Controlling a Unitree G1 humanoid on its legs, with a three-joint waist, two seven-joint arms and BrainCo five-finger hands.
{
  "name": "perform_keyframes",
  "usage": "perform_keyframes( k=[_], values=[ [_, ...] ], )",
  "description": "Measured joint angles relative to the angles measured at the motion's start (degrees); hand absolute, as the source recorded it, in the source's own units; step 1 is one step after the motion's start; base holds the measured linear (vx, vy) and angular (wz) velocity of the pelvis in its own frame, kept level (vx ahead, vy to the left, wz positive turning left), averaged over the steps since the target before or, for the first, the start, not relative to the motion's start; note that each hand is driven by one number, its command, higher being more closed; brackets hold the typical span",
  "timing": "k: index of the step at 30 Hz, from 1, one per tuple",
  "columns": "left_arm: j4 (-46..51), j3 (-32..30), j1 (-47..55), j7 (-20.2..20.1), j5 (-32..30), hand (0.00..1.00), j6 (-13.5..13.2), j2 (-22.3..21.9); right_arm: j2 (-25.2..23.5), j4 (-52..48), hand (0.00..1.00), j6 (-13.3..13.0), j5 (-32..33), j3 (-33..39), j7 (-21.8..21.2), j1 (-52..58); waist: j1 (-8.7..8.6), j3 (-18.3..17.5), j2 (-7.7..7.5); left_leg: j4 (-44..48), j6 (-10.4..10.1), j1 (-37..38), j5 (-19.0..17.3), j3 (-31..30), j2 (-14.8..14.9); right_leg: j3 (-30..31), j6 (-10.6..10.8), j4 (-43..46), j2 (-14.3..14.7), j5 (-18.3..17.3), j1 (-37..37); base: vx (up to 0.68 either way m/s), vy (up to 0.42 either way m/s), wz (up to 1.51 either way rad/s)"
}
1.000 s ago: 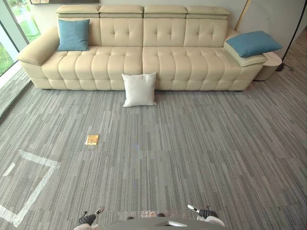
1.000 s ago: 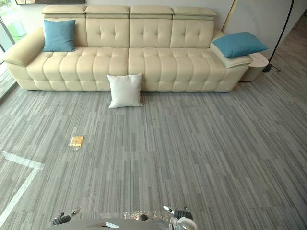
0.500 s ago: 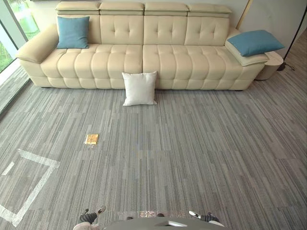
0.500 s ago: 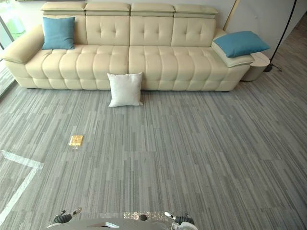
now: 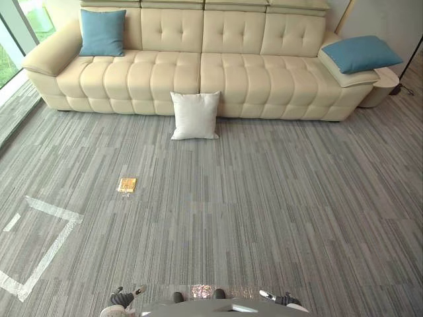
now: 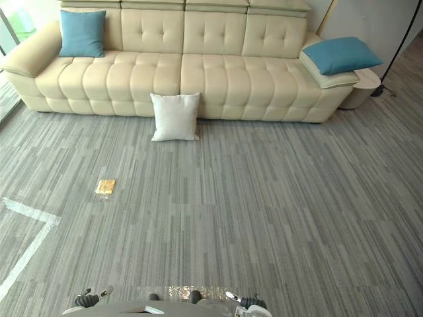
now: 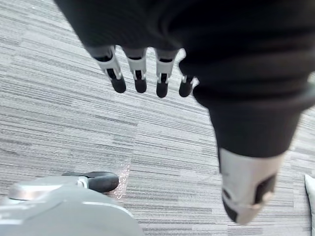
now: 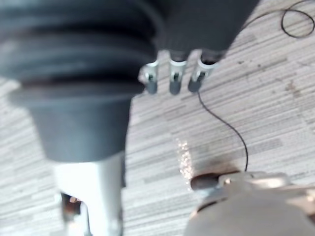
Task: Pick up cushions and gather them together orderly.
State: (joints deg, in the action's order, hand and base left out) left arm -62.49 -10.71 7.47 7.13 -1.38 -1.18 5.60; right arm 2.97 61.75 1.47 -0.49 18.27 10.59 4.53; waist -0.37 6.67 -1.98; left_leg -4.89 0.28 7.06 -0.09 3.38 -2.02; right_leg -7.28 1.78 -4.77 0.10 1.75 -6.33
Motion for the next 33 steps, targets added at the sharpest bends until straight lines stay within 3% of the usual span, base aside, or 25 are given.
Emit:
perform_keyframes(
  k=[6,9,10,12,14,15,17,20,23,25,26,27,29,30,32,33],
  values=[
    [0.04,0.79,-0.23,0.02,-0.03,0.0,0.0,0.29,0.02,-0.02,0.0,0.0,-1.72,-0.07,0.01,-0.38,-0.09,0.36,-0.03,0.03,-0.05,-0.2,-0.04,0.12,0.05,0.03,-0.35,0.22,0.01,0.1,0.25,0.0,0.0,0.0],
    [0.09,0.81,-1.24,0.05,-0.02,0.0,0.02,0.37,0.11,-0.08,0.0,-0.01,-2.09,-0.05,0.01,-0.51,0.03,1.25,0.55,1.74,-0.84,-1.48,-1.9,0.64,0.47,-0.27,-0.72,3.28,0.07,-2.48,2.22,0.0,-0.014,0.01],
    [0.25,0.8,-1.87,0.04,0.01,0.0,0.02,0.58,0.05,-0.14,0.0,-0.01,-2.08,0.0,0.02,-0.66,0.14,1.91,-0.23,6.4,-1.04,-3.81,-5.09,2.42,1.22,-1.11,-1.15,6.06,-0.23,-4.45,3.36,0.0,-0.047,0.06],
    [0.39,0.77,-2.13,0.04,0.02,0.0,0.05,0.57,0.2,-0.49,0.0,-0.01,-2.08,0.07,0.02,-0.46,0.31,2.64,0.7,11.63,-1.71,-5.95,-8.42,4.96,2.67,-1.42,-1.41,9.41,-0.29,-6.78,4.58,0.03,-0.053,0.07],
    [2.08,-0.02,-1.65,-0.1,0.04,0.0,0.06,0.0,0.25,-3.04,0.0,-0.02,-2.04,-0.11,0.01,0.92,0.74,3.33,0.76,24.42,-3.72,-9.52,-12.94,8.15,5.52,-1.39,-1.91,17.77,-0.75,-12.75,6.93,0.11,-0.043,0.08],
    [2.37,-0.71,-1.54,-0.16,0.05,0.0,0.07,-0.03,0.14,-3.37,0.0,-0.04,-2.06,-0.29,0.01,1.11,0.65,3.46,0.68,27.57,-3.75,-10.95,-13.0,8.58,5.82,-1.43,-1.93,18.82,-0.98,-13.61,7.24,0.14,-0.032,0.13],
    [4.83,-4.14,-1.47,-0.09,0.11,0.0,0.06,-1.52,0.54,-5.16,0.0,-0.02,-1.98,-1.57,0.01,1.53,0.87,4.75,0.67,48.48,-3.65,-19.96,-12.32,11.42,9.24,-1.61,-2.52,21.49,-2.13,-16.21,5.53,0.2,0.003,0.07],
    [5.66,-4.81,-1.03,-0.06,0.21,0.0,0.03,-2.18,1.11,-5.26,0.0,0.12,-2.03,-2.36,0.04,1.6,1.36,4.85,1.31,50.43,-3.33,-24.82,-15.66,13.16,11.72,-2.1,-1.68,20.76,-3.84,-17.84,1.76,0.32,0.126,0.08],
    [5.65,-4.68,-1.28,0.15,1.34,0.0,-0.01,-2.18,1.26,-4.89,0.0,0.32,-1.95,-2.37,0.14,0.6,2.55,4.91,1.01,37.33,-3.2,-28.98,-12.85,13.74,10.52,-2.13,-0.47,16.81,-6.8,-18.47,-1.11,0.31,0.195,0.0],
    [5.5,-4.61,-0.86,0.88,2.49,0.0,0.02,-2.39,1.49,-4.72,0.0,0.38,-1.36,-2.64,0.52,-1.05,3.43,5.06,1.08,20.44,-3.87,-30.52,-3.91,13.41,9.74,-1.21,1.37,12.17,-8.98,-19.46,-4.32,0.55,0.442,-0.19],
    [5.43,-4.7,-0.85,1.1,2.74,0.0,0.03,-2.42,1.38,-4.63,0.0,0.38,-1.11,-3.1,0.67,-1.42,3.81,5.06,0.78,20.77,-4.24,-30.62,0.08,13.92,9.57,-0.86,1.67,11.28,-9.68,-19.74,-4.96,0.52,0.4,-0.36],
    [5.22,-4.82,-0.87,1.47,3.63,0.0,-0.1,-2.38,1.01,-3.98,0.0,0.27,-0.95,-3.95,0.76,-2.71,4.6,5.09,0.03,23.98,-2.49,-31.12,1.98,14.51,8.71,0.3,0.1,9.68,-10.79,-19.58,-5.84,0.41,0.284,-0.33],
    [4.88,-5.23,-1.87,1.43,4.28,0.0,-0.17,-1.95,-1.4,-3.93,0.0,-0.21,-0.92,-4.17,0.59,-5.07,4.47,5.17,-0.6,30.8,0.57,-34.68,-4.02,13.75,8.52,2.97,0.05,11.27,-10.54,-16.48,-5.18,0.57,0.338,-0.06],
    [4.85,-5.65,-1.75,1.38,5.06,0.0,-0.2,-1.81,-2.75,-4.03,0.0,-0.4,-0.93,-4.13,0.43,-5.38,4.44,4.99,-1.68,35.51,2.41,-35.51,-7.31,13.84,7.88,3.65,1.41,13.79,-12.14,-16.32,-4.74,0.69,0.405,0.16],
    [4.37,-6.49,-1.17,1.33,7.61,0.0,-0.15,-1.66,-3.0,-2.27,0.0,-0.64,-0.93,-3.86,-0.1,-5.46,4.83,4.01,-3.05,43.03,3.47,-35.02,-15.33,15.02,6.96,5.26,4.77,21.3,-14.44,-16.1,-4.51,0.56,0.305,0.0],
    [4.33,-6.55,-1.15,1.3,8.13,0.0,-0.15,-1.61,-2.88,-2.2,0.0,-0.68,-0.93,-3.6,-0.12,-5.43,4.92,3.82,-3.34,43.48,3.67,-34.32,-16.62,15.51,6.6,6.05,5.67,25.01,-15.08,-15.77,-3.14,0.55,0.277,-0.11]
  ],
)
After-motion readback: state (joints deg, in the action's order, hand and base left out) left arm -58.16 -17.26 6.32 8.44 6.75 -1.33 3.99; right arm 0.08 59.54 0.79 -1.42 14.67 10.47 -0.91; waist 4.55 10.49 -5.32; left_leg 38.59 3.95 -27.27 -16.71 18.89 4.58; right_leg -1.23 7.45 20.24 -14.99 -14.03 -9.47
